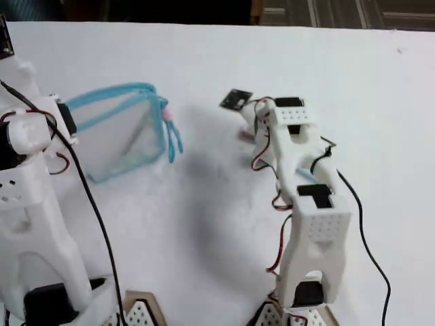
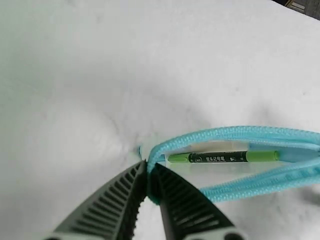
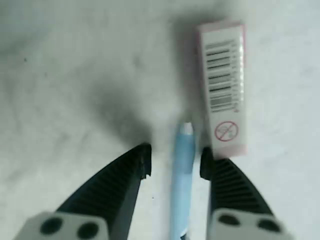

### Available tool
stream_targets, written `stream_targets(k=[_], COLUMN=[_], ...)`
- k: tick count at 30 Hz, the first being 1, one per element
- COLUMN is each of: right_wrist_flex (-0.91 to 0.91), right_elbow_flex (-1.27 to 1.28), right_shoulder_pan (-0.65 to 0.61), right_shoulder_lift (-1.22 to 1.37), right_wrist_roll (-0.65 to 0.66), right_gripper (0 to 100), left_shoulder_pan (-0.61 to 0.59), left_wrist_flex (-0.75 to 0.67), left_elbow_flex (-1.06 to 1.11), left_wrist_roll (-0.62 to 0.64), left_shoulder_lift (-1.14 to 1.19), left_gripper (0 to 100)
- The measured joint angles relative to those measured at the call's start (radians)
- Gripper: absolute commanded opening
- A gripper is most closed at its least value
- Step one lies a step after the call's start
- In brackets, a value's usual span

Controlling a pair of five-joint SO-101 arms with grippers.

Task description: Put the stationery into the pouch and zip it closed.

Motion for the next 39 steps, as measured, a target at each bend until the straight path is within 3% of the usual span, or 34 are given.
stream_targets(k=[7, 18, 24, 30, 39], right_wrist_flex=[0.169, 0.482, 0.509, 0.509, 0.509], right_elbow_flex=[-0.304, -0.692, -0.830, -0.635, 0.078], right_shoulder_pan=[0.040, 0.037, 0.068, 0.063, -0.006], right_shoulder_lift=[0.173, 0.304, 0.258, -0.014, -0.624], right_wrist_roll=[-0.020, -0.018, -0.023, -0.023, -0.023], right_gripper=[1.3, 1.8, 1.8, 1.8, 1.8], left_shoulder_pan=[0.000, 0.000, 0.000, 0.000, 0.000], left_wrist_flex=[0.000, 0.000, 0.000, 0.000, 0.000], left_elbow_flex=[0.000, 0.000, 0.000, 0.000, 0.000], left_wrist_roll=[0.000, 0.000, 0.000, -0.017, -0.017], left_shoulder_lift=[0.000, 0.000, 0.000, 0.000, 0.000], left_gripper=[2, 2, 2, 2, 2])
